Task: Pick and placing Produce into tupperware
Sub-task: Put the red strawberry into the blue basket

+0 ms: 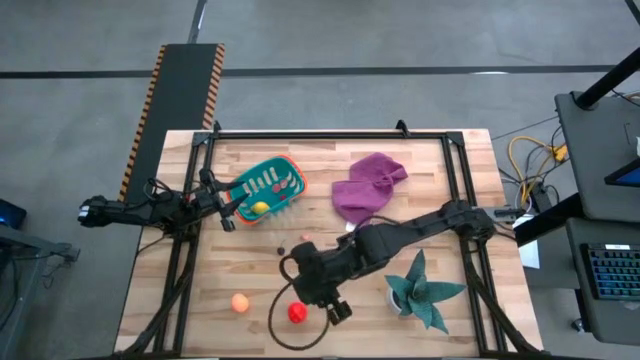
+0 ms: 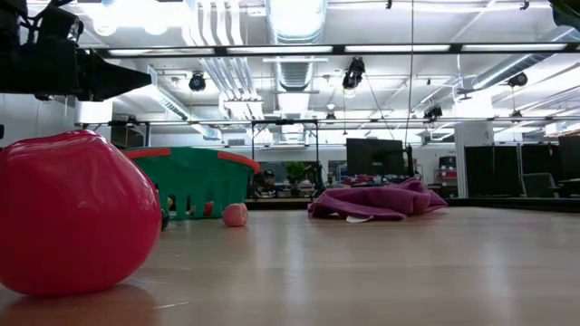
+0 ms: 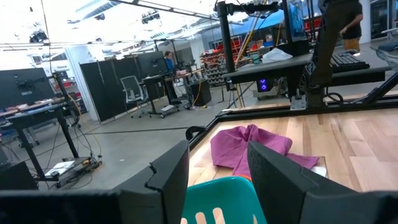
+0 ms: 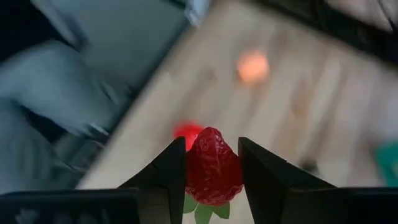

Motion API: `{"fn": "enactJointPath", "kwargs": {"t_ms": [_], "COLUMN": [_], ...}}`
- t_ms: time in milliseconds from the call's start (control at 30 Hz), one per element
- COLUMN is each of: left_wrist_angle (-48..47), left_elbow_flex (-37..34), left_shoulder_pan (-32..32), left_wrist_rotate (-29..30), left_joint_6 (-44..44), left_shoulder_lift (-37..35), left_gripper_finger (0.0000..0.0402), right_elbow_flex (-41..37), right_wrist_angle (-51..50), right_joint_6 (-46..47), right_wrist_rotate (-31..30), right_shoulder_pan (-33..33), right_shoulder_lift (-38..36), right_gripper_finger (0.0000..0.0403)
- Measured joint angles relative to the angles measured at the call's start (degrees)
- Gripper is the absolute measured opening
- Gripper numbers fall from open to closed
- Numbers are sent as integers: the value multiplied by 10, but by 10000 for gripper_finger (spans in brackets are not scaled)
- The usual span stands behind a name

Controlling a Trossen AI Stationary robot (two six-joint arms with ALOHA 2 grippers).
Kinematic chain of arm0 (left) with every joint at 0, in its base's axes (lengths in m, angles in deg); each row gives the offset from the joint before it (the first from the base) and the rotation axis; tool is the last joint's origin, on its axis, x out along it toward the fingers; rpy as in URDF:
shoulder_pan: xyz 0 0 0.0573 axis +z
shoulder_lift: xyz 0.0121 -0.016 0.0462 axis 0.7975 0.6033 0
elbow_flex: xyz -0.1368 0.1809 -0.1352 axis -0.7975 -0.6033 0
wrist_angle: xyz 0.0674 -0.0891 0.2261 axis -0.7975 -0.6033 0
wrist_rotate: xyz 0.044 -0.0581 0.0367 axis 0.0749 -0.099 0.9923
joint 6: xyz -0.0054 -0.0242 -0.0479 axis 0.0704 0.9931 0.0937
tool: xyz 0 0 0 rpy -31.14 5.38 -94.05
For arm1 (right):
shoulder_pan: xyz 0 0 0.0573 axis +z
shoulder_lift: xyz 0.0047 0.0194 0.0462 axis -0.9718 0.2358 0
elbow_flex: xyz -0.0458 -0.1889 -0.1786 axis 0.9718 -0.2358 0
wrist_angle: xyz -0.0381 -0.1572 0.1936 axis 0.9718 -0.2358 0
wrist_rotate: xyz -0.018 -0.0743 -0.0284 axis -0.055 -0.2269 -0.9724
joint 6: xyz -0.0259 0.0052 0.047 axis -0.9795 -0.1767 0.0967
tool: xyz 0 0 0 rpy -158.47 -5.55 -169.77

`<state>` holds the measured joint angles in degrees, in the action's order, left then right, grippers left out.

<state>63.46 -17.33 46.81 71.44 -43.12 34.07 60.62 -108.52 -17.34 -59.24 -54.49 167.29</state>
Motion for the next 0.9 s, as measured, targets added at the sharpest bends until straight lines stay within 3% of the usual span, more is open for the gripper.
{"fn": "enactJointPath", "kwargs": {"t_ms": [267, 600, 700, 900], "left_wrist_angle": [-1, -1, -1, -1], "left_elbow_flex": [0, 0, 0, -1], "left_shoulder_pan": [0, 0, 0, 0], "left_wrist_rotate": [0, 0, 0, 0], "left_joint_6": [0, 0, 0, 0], "left_shoulder_lift": [0, 1, 1, 1], "left_gripper_finger": [151, 151, 151, 151], "right_elbow_flex": [-1, 2, 2, 2], "right_wrist_angle": [105, 105, 104, 104], "right_joint_6": [-39, -45, -40, -5], "right_wrist_rotate": [244, 256, 205, -29], "right_shoulder_pan": [-6, -5, -5, -6], "right_shoulder_lift": [-36, -50, -50, -50], "right_gripper_finger": [116, 116, 116, 116]}}
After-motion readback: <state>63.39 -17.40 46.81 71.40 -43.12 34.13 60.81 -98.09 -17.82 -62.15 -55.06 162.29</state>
